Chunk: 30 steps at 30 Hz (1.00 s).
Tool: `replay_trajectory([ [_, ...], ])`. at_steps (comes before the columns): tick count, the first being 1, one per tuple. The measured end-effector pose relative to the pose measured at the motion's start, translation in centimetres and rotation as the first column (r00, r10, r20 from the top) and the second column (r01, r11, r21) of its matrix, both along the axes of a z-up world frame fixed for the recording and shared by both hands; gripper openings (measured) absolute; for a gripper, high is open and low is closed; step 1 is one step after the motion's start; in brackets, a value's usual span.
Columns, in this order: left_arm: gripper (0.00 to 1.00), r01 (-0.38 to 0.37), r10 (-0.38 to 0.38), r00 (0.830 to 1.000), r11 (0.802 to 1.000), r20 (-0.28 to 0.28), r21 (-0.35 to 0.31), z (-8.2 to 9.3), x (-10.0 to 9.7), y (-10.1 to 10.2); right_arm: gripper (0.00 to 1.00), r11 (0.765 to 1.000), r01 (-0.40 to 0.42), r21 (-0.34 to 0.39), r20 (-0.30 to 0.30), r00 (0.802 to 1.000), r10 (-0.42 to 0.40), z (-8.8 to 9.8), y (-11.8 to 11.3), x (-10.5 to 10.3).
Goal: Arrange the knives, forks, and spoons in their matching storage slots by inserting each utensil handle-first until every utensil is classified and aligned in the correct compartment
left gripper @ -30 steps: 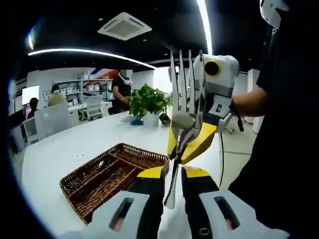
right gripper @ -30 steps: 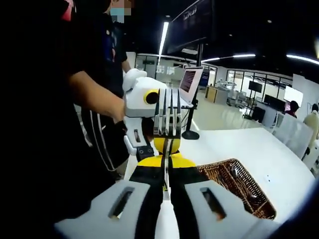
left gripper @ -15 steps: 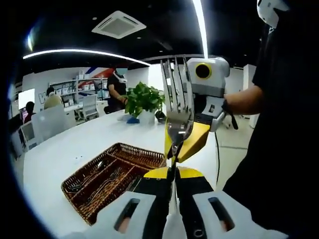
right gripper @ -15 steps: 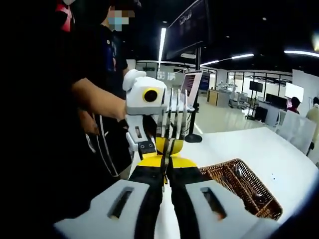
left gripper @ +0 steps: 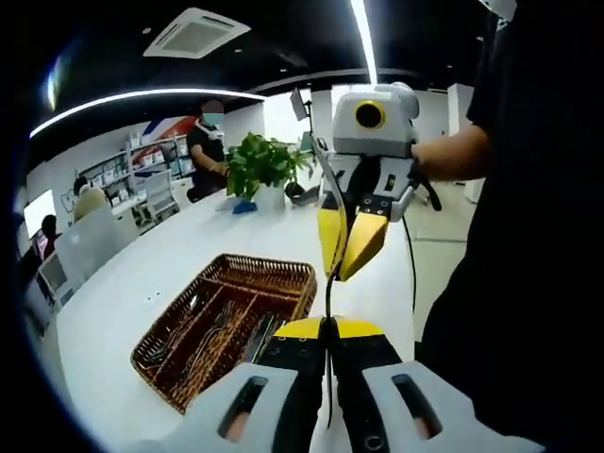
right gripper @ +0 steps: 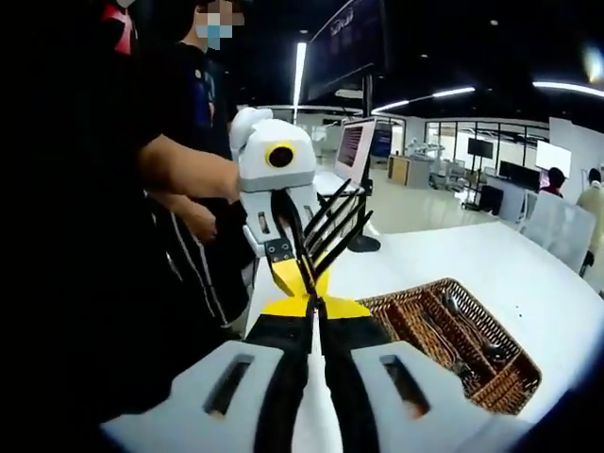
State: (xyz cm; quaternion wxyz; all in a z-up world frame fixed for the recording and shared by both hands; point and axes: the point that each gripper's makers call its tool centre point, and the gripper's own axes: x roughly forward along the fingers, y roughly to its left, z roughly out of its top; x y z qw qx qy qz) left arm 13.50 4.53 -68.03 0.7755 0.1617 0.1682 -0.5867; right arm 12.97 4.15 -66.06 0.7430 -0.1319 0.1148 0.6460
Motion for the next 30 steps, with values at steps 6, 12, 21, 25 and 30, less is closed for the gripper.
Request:
replay_trajectory([
  [6, 0.01, 0.007, -0.009, 1.000, 0.997, 0.024, 0.078, -0.3, 0.8, 0.5, 0.11, 0.999, 0.043, -0.001, -0.022, 0.999, -0.043, -0.3, -1.4, 0.2],
  [12, 0.01, 0.006, -0.008, 0.999, 0.996, 0.031, 0.091, 0.1, 1.7, 0.8, 0.16, 0.995, 0.102, -0.005, -0.039, 0.994, -0.103, -0.4, -2.9, 0.6],
  [21, 0.01, 0.008, -0.009, 1.000, 0.993, 0.010, 0.117, 0.3, 2.4, 1.3, 0.35, 0.975, 0.222, 0.002, -0.054, 0.974, -0.221, -0.2, -5.7, 2.0],
  [25, 0.01, 0.013, -0.013, 1.000, 0.989, 0.000, 0.147, 0.4, 2.9, 1.4, 0.61, 0.956, 0.292, -0.005, -0.037, 0.956, -0.292, -0.6, -7.5, 2.8],
  [30, 0.01, 0.023, -0.023, 1.000, 0.987, 0.001, 0.158, 0.9, 3.6, 1.2, 0.85, 0.916, 0.400, -0.008, -0.041, 0.915, -0.400, -1.0, -9.9, 3.7],
])
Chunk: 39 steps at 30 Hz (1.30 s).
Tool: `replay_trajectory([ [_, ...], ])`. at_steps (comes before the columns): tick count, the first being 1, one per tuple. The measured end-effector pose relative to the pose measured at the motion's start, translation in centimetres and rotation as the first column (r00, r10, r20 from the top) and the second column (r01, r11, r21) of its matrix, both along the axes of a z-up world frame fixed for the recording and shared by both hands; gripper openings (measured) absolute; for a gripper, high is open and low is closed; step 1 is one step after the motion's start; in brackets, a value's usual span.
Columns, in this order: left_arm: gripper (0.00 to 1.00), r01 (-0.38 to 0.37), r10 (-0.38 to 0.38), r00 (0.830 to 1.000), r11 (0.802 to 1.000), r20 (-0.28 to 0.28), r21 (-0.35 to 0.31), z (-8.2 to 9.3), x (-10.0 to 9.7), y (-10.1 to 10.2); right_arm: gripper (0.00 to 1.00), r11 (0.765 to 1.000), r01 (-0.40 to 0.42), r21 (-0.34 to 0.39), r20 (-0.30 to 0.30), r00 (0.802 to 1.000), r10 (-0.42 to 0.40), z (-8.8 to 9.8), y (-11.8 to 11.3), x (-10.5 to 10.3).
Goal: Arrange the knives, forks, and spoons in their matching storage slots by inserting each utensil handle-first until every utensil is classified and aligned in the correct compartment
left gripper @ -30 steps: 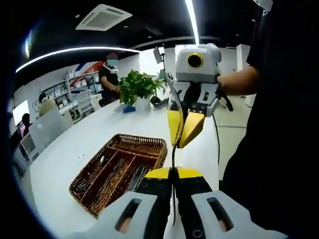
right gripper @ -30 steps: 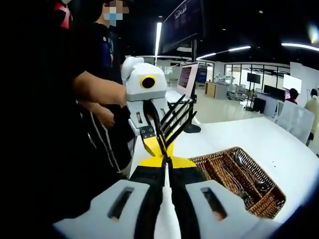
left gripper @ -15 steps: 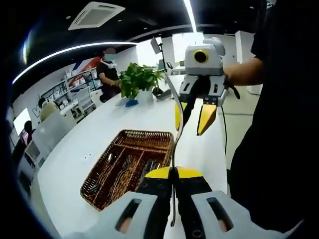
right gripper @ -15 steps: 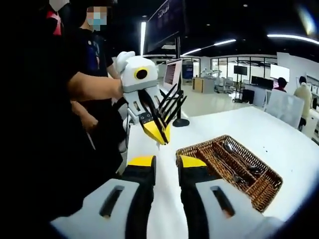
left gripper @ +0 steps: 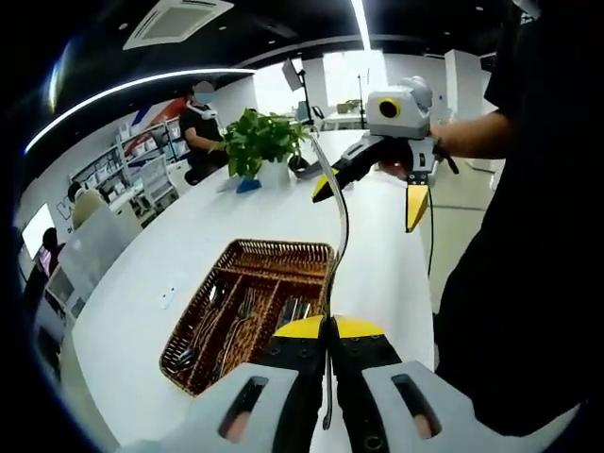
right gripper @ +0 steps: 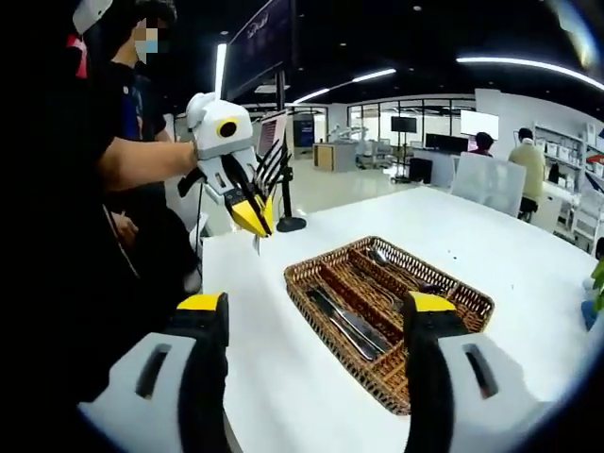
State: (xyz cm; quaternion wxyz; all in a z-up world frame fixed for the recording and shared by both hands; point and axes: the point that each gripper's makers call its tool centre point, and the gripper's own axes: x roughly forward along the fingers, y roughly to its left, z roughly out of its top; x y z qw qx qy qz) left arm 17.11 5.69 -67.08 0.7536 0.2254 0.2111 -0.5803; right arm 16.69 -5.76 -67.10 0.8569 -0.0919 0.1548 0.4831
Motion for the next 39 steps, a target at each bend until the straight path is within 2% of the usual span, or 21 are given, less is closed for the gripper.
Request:
replay_trajectory([
  [4, 0.01, 0.026, -0.026, 1.000, 0.999, -0.002, 0.023, 0.1, 0.4, -0.2, 0.84, 0.999, 0.054, -0.007, -0.018, 0.998, -0.054, -0.1, -1.6, 0.1],
  [10, 0.01, 0.064, -0.063, 0.998, 0.996, -0.013, 0.056, 0.2, 0.9, -0.8, 0.99, 0.992, 0.125, -0.020, -0.030, 0.992, -0.126, -0.5, -3.3, 0.4],
  [13, 0.01, 0.087, -0.086, 0.996, 0.993, -0.012, 0.081, 0.1, 0.9, -1.2, 1.00, 0.984, 0.176, -0.006, -0.022, 0.984, -0.176, -0.2, -4.3, 0.6],
  [17, 0.01, 0.114, -0.111, 0.993, 0.986, -0.032, 0.122, 0.1, 1.1, -1.4, 1.00, 0.981, 0.195, -0.015, -0.019, 0.981, -0.195, -0.4, -5.0, 0.4],
  [21, 0.01, 0.129, -0.129, 0.992, 0.982, -0.011, 0.137, 0.6, 1.9, -1.7, 1.00, 0.977, 0.212, -0.004, -0.022, 0.977, -0.212, -0.3, -5.5, 0.2],
  [25, 0.01, 0.106, -0.105, 0.994, 0.992, -0.019, 0.072, 1.3, 2.2, -2.5, 1.00, 0.977, 0.214, 0.003, -0.023, 0.977, -0.214, -0.2, -5.3, -0.1],
  [30, 0.01, 0.115, -0.115, 0.993, 0.991, -0.008, 0.067, 1.3, 1.8, -3.0, 0.98, 0.977, 0.211, 0.014, -0.020, 0.977, -0.211, 0.2, -5.1, -0.3],
  [32, 0.01, 0.119, -0.119, 0.993, 0.993, -0.026, -0.001, 2.2, 1.2, -3.9, 0.94, 0.979, 0.201, 0.023, -0.018, 0.979, -0.201, 0.4, -4.7, -0.3],
  [34, 0.01, 0.118, -0.120, 0.992, 0.991, -0.033, -0.069, 3.3, 0.9, -4.8, 0.88, 0.987, 0.158, 0.027, -0.009, 0.987, -0.158, 0.8, -3.3, -0.6],
  [37, 0.01, 0.122, -0.124, 0.992, 0.988, -0.013, -0.096, 4.2, 0.8, -5.2, 0.86, 0.995, 0.101, 0.025, 0.017, 0.995, -0.102, 1.5, -1.3, -0.7],
  [39, 0.01, 0.122, -0.124, 0.992, 0.985, -0.012, -0.122, 4.7, 0.7, -5.5, 0.80, 0.996, 0.071, 0.047, 0.022, 0.997, -0.072, 2.1, 0.1, -0.6],
])
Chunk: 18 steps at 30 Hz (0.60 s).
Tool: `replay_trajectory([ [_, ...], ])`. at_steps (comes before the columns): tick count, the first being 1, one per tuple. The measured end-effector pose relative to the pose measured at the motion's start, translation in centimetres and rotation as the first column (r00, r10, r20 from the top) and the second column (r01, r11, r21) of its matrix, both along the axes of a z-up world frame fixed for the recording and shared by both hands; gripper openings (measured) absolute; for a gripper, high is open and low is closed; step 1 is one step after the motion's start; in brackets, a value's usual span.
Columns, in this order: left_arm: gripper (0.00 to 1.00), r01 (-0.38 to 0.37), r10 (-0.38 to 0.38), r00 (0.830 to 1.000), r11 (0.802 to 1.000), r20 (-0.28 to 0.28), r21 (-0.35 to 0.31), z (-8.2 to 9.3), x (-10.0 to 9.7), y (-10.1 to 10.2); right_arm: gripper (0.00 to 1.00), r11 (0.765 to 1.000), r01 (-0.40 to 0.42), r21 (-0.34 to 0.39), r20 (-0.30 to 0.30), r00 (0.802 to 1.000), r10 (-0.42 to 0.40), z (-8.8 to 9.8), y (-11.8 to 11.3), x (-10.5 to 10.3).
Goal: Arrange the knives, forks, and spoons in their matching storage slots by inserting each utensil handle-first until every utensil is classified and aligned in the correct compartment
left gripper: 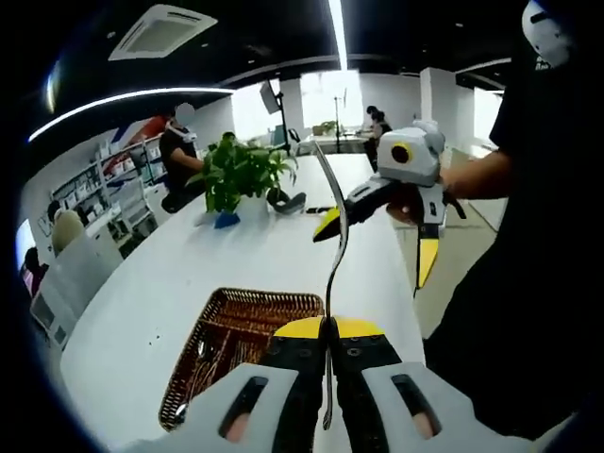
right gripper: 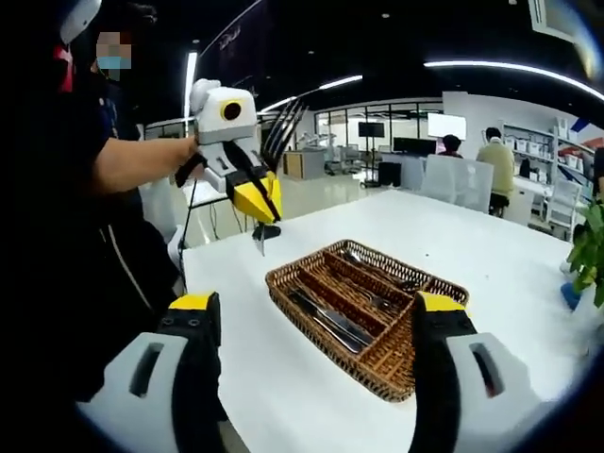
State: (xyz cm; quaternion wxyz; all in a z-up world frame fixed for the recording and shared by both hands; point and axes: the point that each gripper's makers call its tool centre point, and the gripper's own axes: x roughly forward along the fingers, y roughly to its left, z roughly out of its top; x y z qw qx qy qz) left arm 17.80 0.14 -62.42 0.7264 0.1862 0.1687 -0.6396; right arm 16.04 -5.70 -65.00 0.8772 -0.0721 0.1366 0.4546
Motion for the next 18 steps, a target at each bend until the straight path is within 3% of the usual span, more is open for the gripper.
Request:
replay_trajectory([
  [3, 0.01, 0.014, -0.017, 0.999, 0.995, -0.032, -0.097, 1.7, -0.8, -0.8, 0.74, 0.998, -0.056, 0.006, 0.021, 0.998, 0.056, 0.7, 2.3, -0.1],
  [7, 0.01, 0.015, -0.024, 0.998, 0.986, -0.055, -0.166, 3.0, -1.2, -1.5, 0.69, 0.992, -0.126, 0.029, 0.046, 0.991, 0.124, 1.9, 5.3, -0.3],
  [12, 0.01, 0.010, -0.019, 0.999, 0.981, -0.046, -0.193, 3.7, -1.4, -2.0, 0.51, 0.990, -0.137, 0.028, 0.062, 0.989, 0.135, 2.3, 6.3, -0.3],
  [18, 0.01, 0.029, -0.044, 0.997, 0.972, -0.059, -0.233, 4.6, -2.4, -2.6, 0.27, 0.981, -0.167, 0.095, 0.059, 0.985, 0.162, 3.7, 7.8, -0.1],
])
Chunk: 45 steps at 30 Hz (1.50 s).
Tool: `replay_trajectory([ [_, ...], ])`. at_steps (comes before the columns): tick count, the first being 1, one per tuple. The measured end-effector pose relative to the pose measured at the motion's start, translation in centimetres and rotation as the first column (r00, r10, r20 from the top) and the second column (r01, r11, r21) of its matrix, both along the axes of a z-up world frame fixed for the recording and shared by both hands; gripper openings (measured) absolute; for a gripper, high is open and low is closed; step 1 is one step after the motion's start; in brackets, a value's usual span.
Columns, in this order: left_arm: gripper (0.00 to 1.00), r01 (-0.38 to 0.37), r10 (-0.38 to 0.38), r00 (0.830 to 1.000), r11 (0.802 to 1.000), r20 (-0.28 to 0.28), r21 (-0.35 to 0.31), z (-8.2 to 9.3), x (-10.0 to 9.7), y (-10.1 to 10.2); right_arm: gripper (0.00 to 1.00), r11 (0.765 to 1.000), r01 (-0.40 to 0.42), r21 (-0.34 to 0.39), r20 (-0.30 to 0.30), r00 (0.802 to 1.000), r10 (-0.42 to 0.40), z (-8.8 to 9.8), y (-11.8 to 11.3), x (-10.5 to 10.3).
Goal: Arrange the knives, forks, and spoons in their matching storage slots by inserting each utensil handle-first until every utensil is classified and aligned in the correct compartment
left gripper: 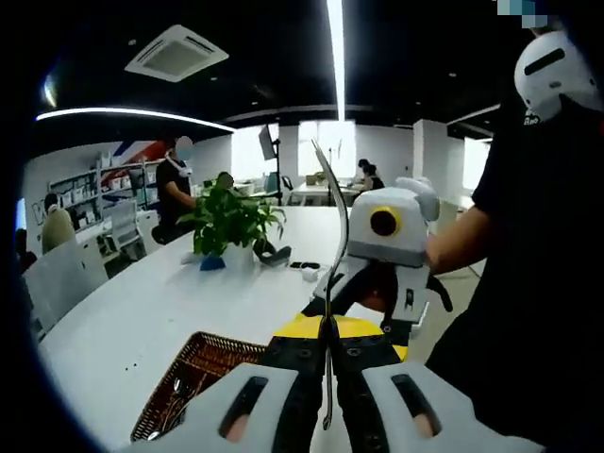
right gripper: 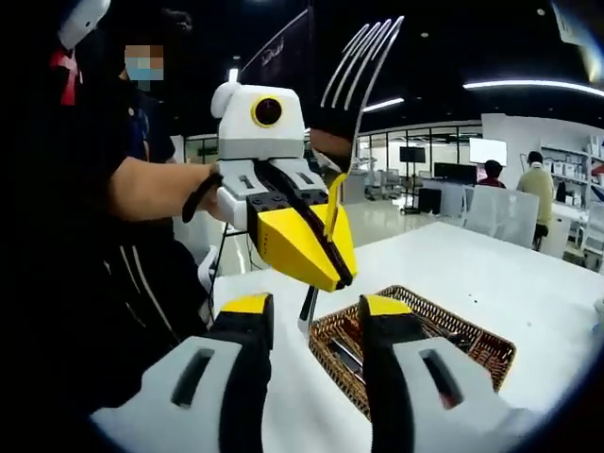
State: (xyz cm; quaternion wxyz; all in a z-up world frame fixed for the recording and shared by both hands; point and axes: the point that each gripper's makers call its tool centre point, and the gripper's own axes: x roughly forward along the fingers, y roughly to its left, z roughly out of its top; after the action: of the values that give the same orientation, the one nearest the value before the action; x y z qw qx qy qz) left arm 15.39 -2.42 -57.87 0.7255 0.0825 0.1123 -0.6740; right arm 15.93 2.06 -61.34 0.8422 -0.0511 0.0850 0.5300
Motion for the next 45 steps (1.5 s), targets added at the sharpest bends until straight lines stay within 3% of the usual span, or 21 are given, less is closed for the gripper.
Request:
replay_trajectory([
  [3, 0.01, -0.002, 0.002, 1.000, 0.999, -0.008, -0.038, 0.7, -0.2, 0.0, 0.23, 0.999, -0.017, 0.035, -0.010, 1.000, 0.017, 0.5, 0.6, 0.0],
  [5, 0.01, -0.005, 0.004, 1.000, 0.998, -0.007, -0.065, 1.1, -0.2, -0.1, 0.23, 0.999, -0.032, 0.041, 0.044, 0.999, 0.030, 0.8, 1.4, 0.0],
  [8, 0.01, -0.007, 0.006, 1.000, 0.997, -0.010, -0.081, 1.3, -0.3, -0.1, 0.06, 0.998, -0.025, 0.062, 0.048, 0.999, 0.022, 1.4, 1.5, -0.1],
  [13, 0.03, 0.000, -0.001, 1.000, 0.996, -0.012, -0.088, 1.0, -0.8, 0.1, 0.01, 0.996, -0.022, 0.082, 0.001, 1.000, 0.023, 1.6, 1.3, -0.1],
  [14, 0.03, -0.002, 0.001, 1.000, 0.996, -0.014, -0.091, 1.0, -0.9, 0.2, 0.01, 0.998, -0.022, 0.056, 0.014, 1.000, 0.021, 1.4, 1.0, 0.0],
  [18, 0.15, -0.060, 0.061, 0.998, 0.995, 0.012, -0.082, 0.8, 0.3, 1.2, 0.00, 1.000, -0.009, 0.010, -0.036, 0.999, 0.009, 1.0, 0.3, -0.1],
  [20, 0.19, -0.082, 0.081, 0.997, 0.993, -0.007, -0.089, 1.0, 0.6, 1.6, 0.00, 0.998, 0.004, -0.066, -0.016, 1.000, -0.005, 0.5, -0.4, 0.1],
  [23, 0.26, -0.108, 0.109, 0.994, 0.992, 0.012, -0.071, 0.6, 1.0, 2.3, 0.00, 0.987, 0.018, -0.163, 0.013, 1.000, -0.016, -0.1, -1.1, 0.4],
  [26, 0.34, -0.144, 0.145, 0.989, 0.988, 0.011, -0.062, 0.2, 1.5, 3.1, 0.00, 0.980, 0.027, -0.198, 0.018, 1.000, -0.024, -0.1, -1.5, 0.7],
  [30, 0.53, -0.182, 0.183, 0.983, 0.982, 0.017, -0.053, -0.3, 1.9, 4.5, 0.00, 0.972, 0.053, -0.230, 0.024, 0.998, -0.049, -0.3, -2.3, 1.5],
  [33, 0.64, -0.245, 0.246, 0.969, 0.968, 0.014, -0.046, -0.5, 2.5, 5.9, 0.00, 0.955, 0.071, -0.289, 0.040, 0.997, -0.062, -0.8, -3.1, 2.1],
  [37, 0.79, -0.362, 0.362, 0.931, 0.932, 0.045, -0.007, -1.2, 3.8, 8.8, 0.00, 0.922, 0.081, -0.378, 0.068, 0.996, -0.059, -1.4, -4.1, 3.1],
  [45, 0.82, -0.465, 0.465, 0.884, 0.885, 0.041, -0.017, -1.4, 4.0, 12.7, 0.00, 0.887, 0.075, -0.456, 0.095, 0.995, -0.035, -1.3, -4.8, 4.9],
])
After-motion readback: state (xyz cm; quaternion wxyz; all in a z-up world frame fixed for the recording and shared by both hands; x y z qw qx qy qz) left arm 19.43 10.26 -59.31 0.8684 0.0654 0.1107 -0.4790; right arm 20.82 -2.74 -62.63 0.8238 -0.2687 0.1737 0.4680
